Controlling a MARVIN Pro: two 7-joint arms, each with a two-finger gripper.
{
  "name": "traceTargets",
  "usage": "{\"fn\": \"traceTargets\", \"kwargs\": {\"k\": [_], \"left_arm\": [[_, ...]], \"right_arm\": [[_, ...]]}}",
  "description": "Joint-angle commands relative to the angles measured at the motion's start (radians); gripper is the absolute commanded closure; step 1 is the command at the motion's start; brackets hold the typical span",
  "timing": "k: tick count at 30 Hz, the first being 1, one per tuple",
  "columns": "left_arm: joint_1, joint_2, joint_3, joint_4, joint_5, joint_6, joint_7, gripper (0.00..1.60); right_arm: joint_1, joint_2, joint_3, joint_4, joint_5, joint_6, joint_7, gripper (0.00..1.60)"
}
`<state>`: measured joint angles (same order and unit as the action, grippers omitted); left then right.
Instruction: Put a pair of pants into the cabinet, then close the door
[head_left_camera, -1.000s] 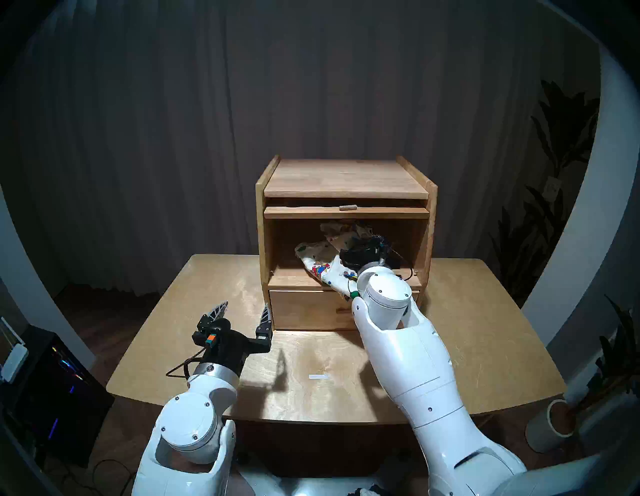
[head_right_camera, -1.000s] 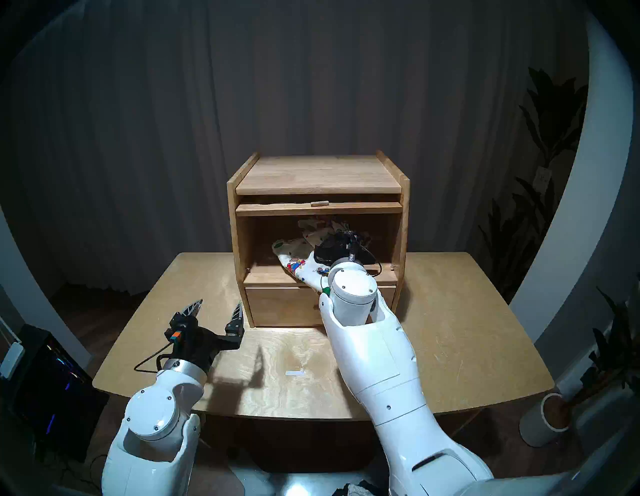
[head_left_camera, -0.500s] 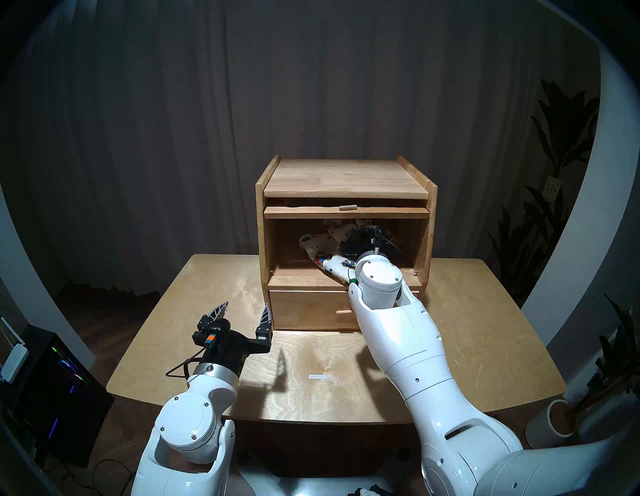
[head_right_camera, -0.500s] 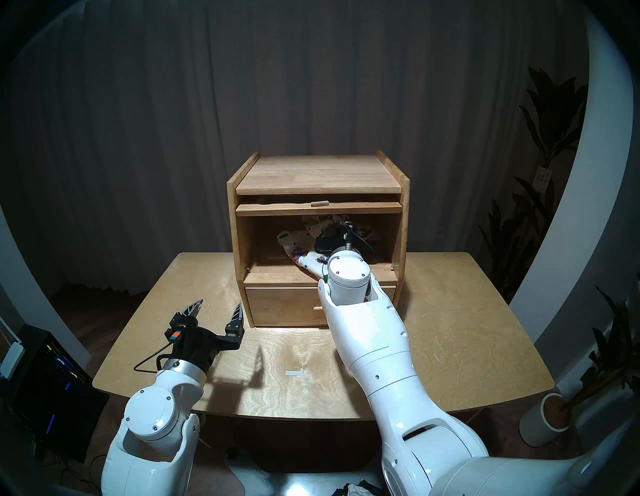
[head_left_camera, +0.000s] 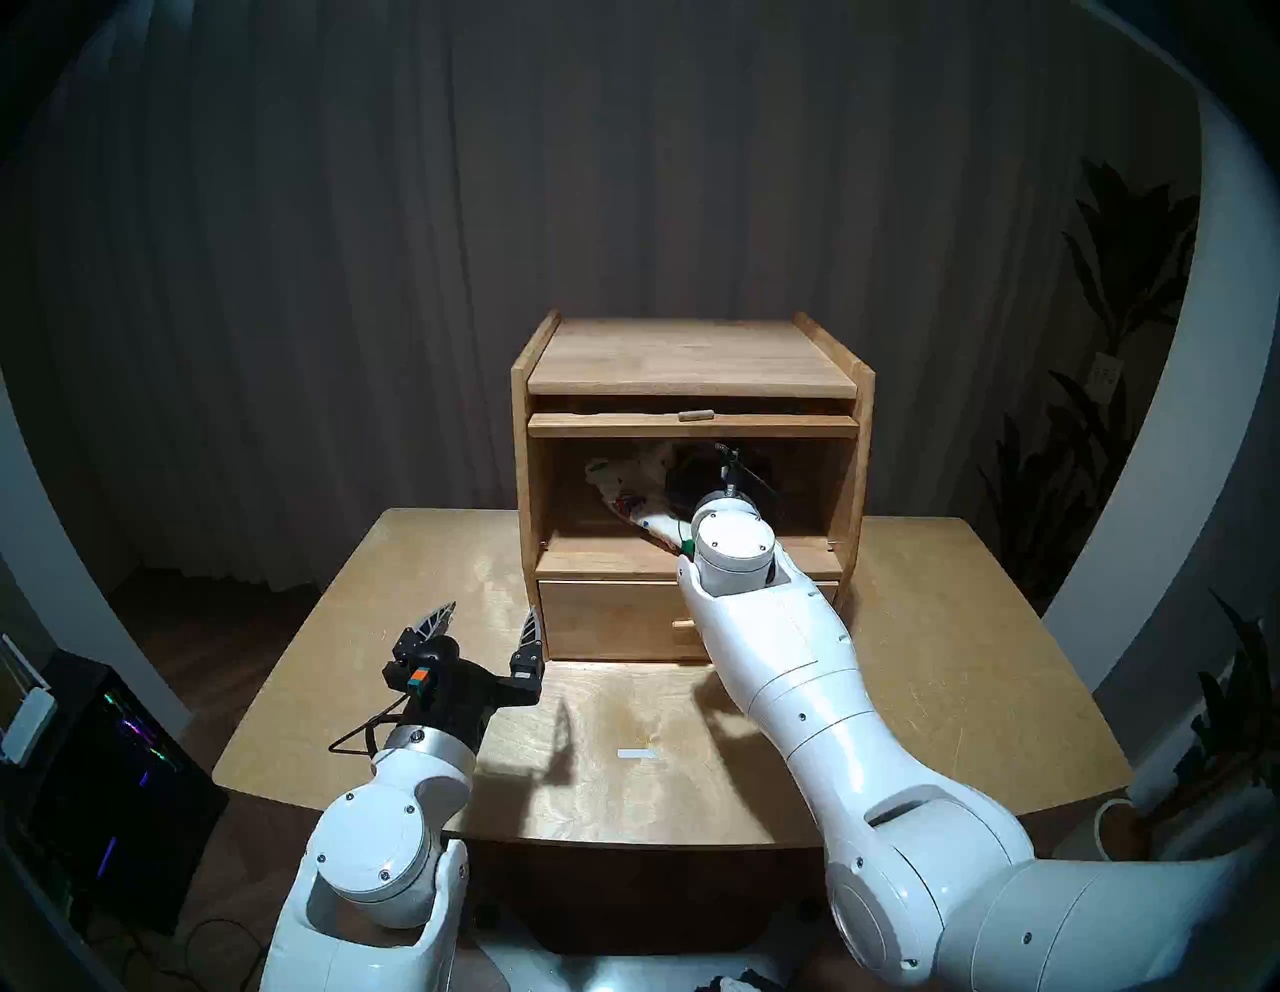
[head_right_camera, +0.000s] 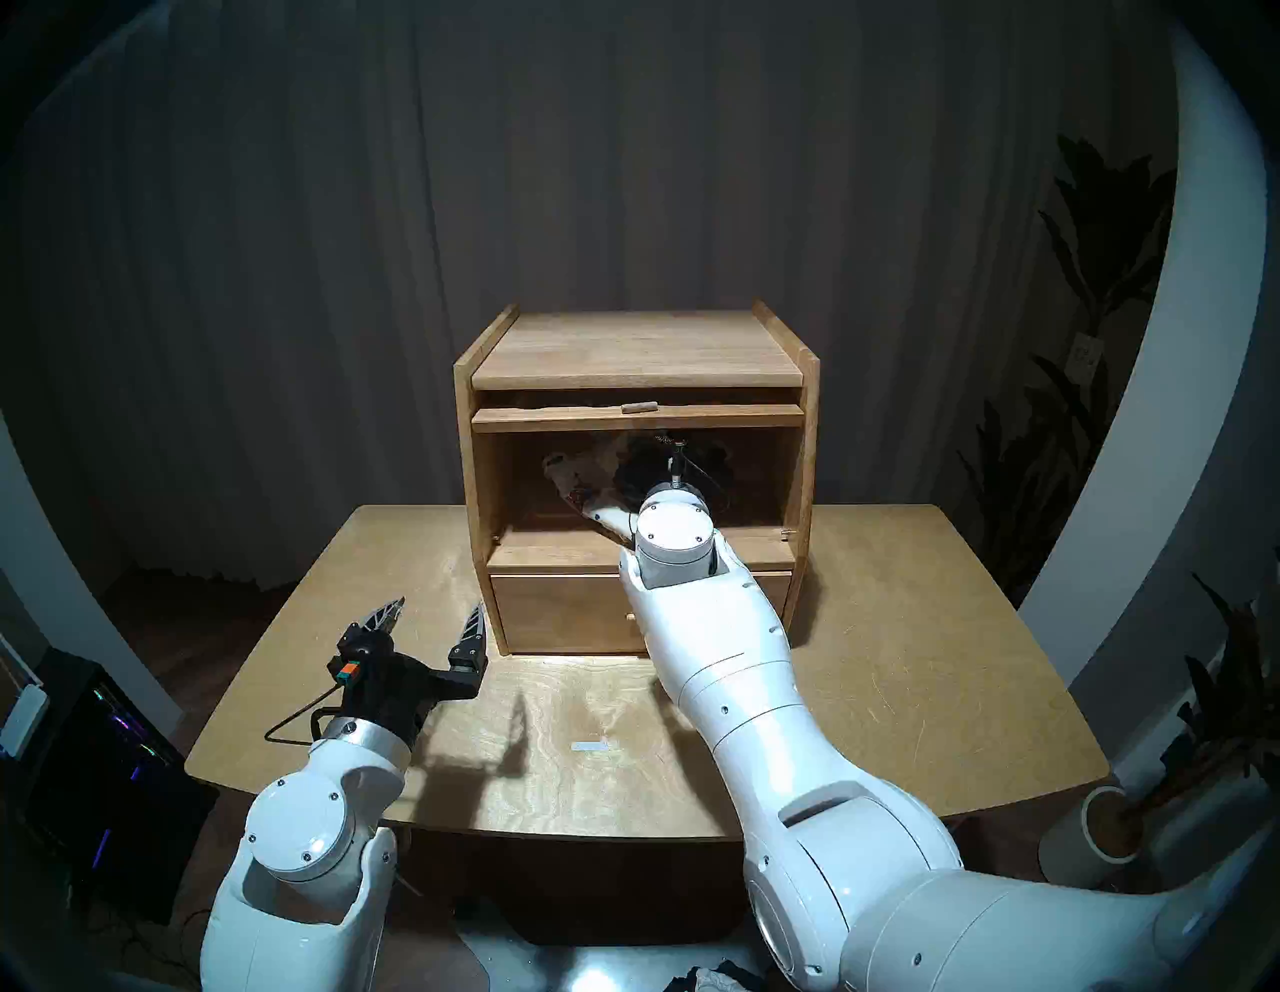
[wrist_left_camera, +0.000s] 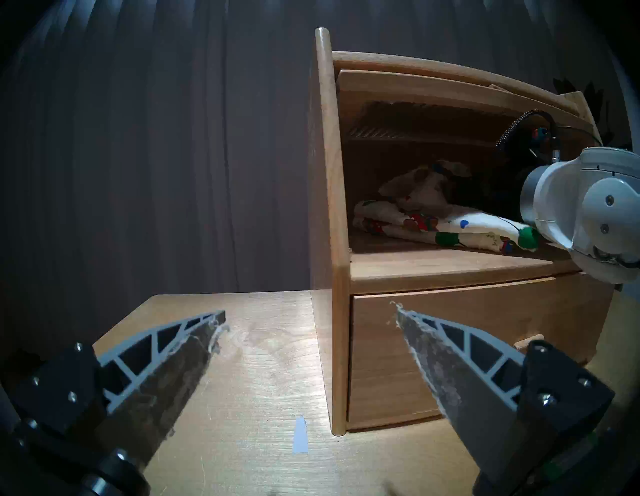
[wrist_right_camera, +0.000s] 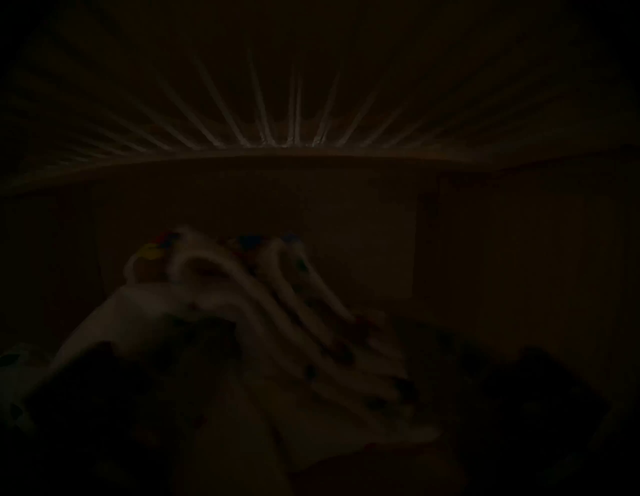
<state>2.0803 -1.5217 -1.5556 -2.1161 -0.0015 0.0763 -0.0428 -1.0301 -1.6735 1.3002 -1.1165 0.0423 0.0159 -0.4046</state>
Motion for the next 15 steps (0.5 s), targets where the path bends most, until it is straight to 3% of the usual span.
{"fn": "traceTargets", "kwargs": {"k": [1, 5, 15], "left_arm": [[0.002, -0.003, 0.000, -0.029, 0.001, 0.004, 0.003, 0.00], [0.001, -0.003, 0.000, -0.026, 0.000, 0.002, 0.002, 0.00], [-0.002, -0.003, -0.001, -0.021, 0.000, 0.000, -0.001, 0.00]], "right_arm": [[-0.063, 0.038, 0.004, -0.117, -0.026, -0.088, -0.031, 0.00], [-0.090, 0.053, -0.003, -0.144, -0.043, -0.088, -0.041, 0.00], [-0.259, 0.095, -0.045, -0.301, -0.058, -0.051, -0.039, 0.00]]}}
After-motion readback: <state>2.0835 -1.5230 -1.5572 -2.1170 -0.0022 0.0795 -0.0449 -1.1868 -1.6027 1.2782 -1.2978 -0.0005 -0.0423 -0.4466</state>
